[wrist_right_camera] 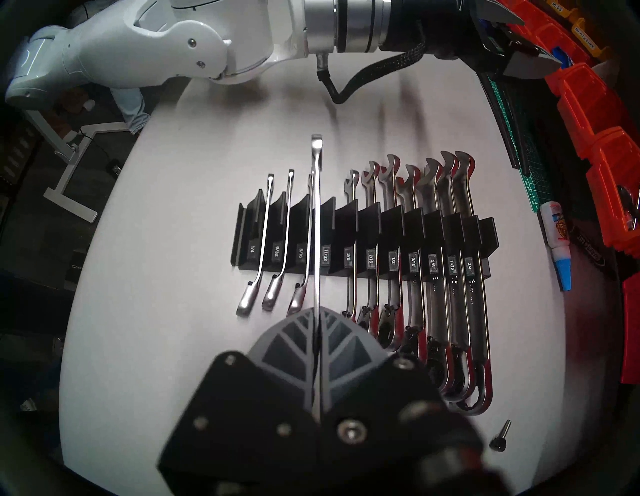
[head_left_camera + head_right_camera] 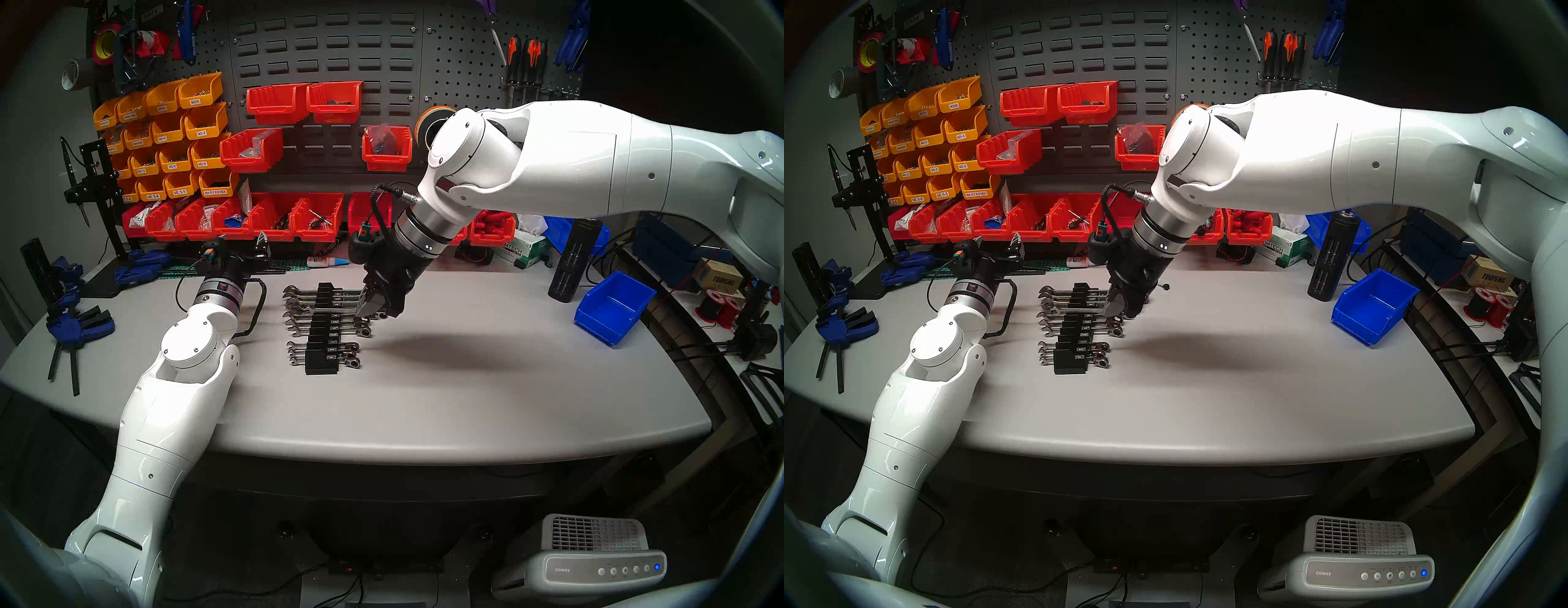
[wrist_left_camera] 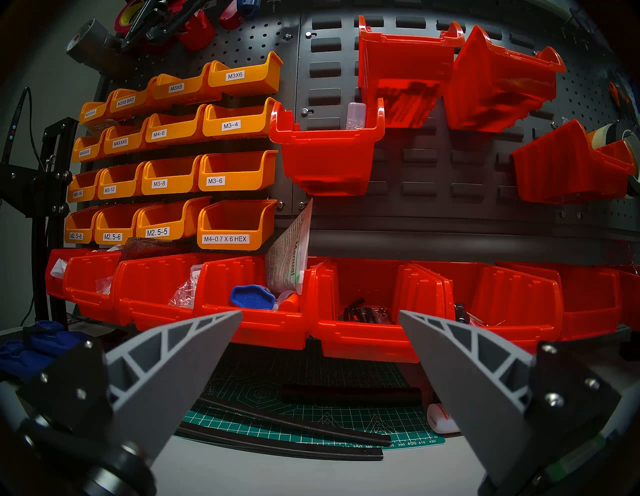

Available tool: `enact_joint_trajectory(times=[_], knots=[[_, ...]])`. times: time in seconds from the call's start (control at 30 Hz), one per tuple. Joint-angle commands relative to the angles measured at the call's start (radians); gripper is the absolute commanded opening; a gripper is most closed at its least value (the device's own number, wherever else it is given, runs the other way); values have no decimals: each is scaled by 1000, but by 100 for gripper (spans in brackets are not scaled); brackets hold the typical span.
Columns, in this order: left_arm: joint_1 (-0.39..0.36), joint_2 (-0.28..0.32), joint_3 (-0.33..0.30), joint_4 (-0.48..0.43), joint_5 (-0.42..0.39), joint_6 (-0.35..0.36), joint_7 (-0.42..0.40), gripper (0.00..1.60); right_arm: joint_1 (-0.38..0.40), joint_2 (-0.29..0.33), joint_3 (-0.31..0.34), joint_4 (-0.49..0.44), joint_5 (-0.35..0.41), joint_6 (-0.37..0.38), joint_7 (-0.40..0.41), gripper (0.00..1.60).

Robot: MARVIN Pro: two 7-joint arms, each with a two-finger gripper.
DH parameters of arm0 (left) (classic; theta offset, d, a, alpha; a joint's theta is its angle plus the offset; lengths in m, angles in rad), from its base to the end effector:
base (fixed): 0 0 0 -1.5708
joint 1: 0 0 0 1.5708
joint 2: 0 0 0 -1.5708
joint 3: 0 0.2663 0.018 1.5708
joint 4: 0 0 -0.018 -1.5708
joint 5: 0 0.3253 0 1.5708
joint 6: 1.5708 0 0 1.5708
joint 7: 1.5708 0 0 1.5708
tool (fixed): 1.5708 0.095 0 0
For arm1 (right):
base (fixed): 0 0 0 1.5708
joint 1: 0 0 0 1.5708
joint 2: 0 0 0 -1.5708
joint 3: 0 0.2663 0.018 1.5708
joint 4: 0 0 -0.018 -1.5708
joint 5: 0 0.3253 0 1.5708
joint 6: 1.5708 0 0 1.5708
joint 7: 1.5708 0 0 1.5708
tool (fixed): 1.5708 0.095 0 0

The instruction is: Put the wrenches on the table into the correct slot in the case

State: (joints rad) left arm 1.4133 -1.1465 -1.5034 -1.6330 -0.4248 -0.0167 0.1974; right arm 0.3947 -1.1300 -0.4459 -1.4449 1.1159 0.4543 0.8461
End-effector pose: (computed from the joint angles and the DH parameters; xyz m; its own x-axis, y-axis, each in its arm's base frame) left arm 0.4705 0.0981 -0.1743 -0.2015 0.0053 0.9795 0.1070 -0.9939 0.0274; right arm 0.4534 0.1856 -0.0533 -0.1712 0.8541 0.4911 0.9834 0.1181 0.1374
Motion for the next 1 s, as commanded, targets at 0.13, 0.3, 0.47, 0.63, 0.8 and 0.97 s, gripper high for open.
enact_joint_trajectory(times=[0.13, 0.3, 0.47, 0.63, 0.8, 0.97], knots=[[-27, 1, -9, -30, 0, -12, 0, 160, -10, -66, 29, 65, 17, -15, 10, 0], [-27, 1, -9, -30, 0, -12, 0, 160, -20, -82, 24, 77, 21, -8, -4, 0], [-27, 1, -9, -30, 0, -12, 0, 160, -28, -93, 21, 86, 29, -9, -10, 0], [-27, 1, -9, -30, 0, -12, 0, 160, -30, -98, 14, 95, 33, -8, -12, 0], [-27, 1, -9, -30, 0, -12, 0, 160, -37, -102, 7, 99, 37, -14, -11, 0], [-27, 1, -9, -30, 0, -12, 0, 160, -38, -100, 3, 97, 40, -11, -22, 0]])
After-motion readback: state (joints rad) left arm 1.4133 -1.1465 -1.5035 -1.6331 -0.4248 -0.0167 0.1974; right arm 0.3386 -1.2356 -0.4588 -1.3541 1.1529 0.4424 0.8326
